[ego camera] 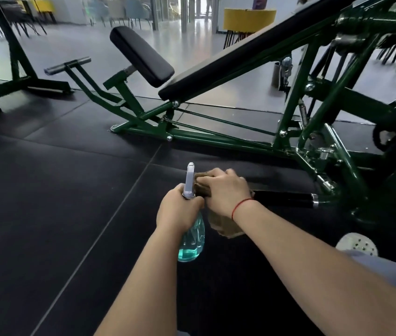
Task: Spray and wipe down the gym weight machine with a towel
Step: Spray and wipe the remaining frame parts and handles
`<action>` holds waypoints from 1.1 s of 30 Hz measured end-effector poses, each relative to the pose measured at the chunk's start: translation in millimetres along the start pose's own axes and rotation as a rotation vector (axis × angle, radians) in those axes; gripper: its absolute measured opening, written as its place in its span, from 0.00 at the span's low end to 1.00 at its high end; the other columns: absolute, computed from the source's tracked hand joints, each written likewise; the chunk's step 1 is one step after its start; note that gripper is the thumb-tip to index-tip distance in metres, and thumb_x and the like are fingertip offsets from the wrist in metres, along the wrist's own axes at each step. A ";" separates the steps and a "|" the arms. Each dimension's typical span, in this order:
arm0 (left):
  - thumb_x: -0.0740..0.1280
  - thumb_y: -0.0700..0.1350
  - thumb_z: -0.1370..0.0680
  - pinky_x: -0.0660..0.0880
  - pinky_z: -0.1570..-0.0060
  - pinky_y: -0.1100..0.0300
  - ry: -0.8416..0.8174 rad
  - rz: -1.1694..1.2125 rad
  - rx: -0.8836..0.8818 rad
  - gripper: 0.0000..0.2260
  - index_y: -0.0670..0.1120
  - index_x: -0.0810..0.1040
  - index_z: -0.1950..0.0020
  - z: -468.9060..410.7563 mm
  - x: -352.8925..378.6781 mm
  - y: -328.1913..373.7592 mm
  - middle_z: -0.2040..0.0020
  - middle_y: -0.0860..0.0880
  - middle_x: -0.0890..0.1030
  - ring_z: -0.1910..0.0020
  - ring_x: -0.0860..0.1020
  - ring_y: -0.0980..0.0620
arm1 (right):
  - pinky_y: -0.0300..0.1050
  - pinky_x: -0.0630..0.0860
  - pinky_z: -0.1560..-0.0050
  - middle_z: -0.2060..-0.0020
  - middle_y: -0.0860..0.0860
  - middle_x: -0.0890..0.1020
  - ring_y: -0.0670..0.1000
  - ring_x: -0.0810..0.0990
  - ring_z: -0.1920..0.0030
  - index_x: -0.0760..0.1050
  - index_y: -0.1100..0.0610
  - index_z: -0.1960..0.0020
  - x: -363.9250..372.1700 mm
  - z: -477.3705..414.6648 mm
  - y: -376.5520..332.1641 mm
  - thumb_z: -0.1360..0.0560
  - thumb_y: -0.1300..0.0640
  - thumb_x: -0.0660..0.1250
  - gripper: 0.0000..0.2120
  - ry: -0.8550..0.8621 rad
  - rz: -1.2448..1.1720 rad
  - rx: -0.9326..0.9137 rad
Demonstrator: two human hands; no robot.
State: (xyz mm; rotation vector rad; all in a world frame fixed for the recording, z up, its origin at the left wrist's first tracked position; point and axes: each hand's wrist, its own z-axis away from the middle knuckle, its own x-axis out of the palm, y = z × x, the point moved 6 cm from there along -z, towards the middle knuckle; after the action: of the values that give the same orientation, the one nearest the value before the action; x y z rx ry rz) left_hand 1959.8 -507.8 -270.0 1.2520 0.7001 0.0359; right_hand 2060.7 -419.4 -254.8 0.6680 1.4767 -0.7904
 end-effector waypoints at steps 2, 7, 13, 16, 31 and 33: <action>0.69 0.42 0.27 0.67 0.65 0.56 -0.011 -0.023 0.022 0.07 0.49 0.72 0.61 -1.8 8.2 8.6 0.67 0.51 0.75 0.67 0.71 0.50 | 0.55 0.72 0.38 0.32 0.44 0.72 0.56 0.70 0.37 0.72 0.37 0.32 -1.8 3.3 13.4 0.25 0.45 0.66 0.21 0.020 0.018 -0.039; 0.70 0.43 0.28 0.71 0.63 0.53 -0.059 -0.107 0.031 0.03 0.46 0.77 0.56 2.3 33.4 16.6 0.62 0.50 0.78 0.65 0.74 0.49 | 0.50 0.70 0.40 0.31 0.40 0.73 0.54 0.70 0.37 0.74 0.36 0.32 -7.7 40.1 68.2 0.25 0.48 0.68 0.23 0.109 -0.004 -0.004; 0.70 0.44 0.28 0.74 0.61 0.51 -0.049 -0.216 0.038 0.06 0.47 0.78 0.52 9.7 43.7 21.1 0.58 0.47 0.81 0.60 0.79 0.44 | 0.51 0.71 0.40 0.32 0.40 0.75 0.55 0.72 0.37 0.76 0.37 0.34 -23.8 89.8 141.9 0.27 0.50 0.69 0.23 0.152 -0.022 0.241; 0.69 0.44 0.28 0.75 0.60 0.49 -0.033 -0.217 0.048 0.05 0.47 0.77 0.54 8.5 42.7 22.3 0.58 0.46 0.81 0.62 0.78 0.46 | 0.51 0.73 0.43 0.39 0.49 0.79 0.58 0.74 0.41 0.76 0.43 0.35 -41.8 89.4 175.8 0.25 0.49 0.64 0.19 0.047 -0.033 0.430; 0.71 0.41 0.30 0.69 0.66 0.56 -0.101 -0.144 -0.054 0.03 0.44 0.78 0.60 -5.4 42.4 7.6 0.68 0.51 0.77 0.68 0.73 0.51 | 0.49 0.73 0.48 0.44 0.54 0.80 0.57 0.77 0.50 0.76 0.54 0.44 -3.2 -57.0 77.1 0.21 0.49 0.57 0.13 -0.371 -0.108 0.133; 0.71 0.40 0.30 0.68 0.67 0.57 -0.101 -0.117 -0.074 0.06 0.43 0.75 0.64 -7.2 39.9 7.9 0.71 0.52 0.74 0.69 0.71 0.51 | 0.47 0.73 0.54 0.49 0.55 0.80 0.58 0.79 0.51 0.77 0.57 0.48 0.9 -70.1 58.4 0.21 0.51 0.59 0.12 -0.382 -0.205 0.067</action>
State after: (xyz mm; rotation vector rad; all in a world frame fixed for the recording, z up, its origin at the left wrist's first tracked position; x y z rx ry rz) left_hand 1990.6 -483.2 -282.6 1.1319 0.6777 -0.0962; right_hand 2065.6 -328.5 -260.9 0.3893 1.1827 -1.0653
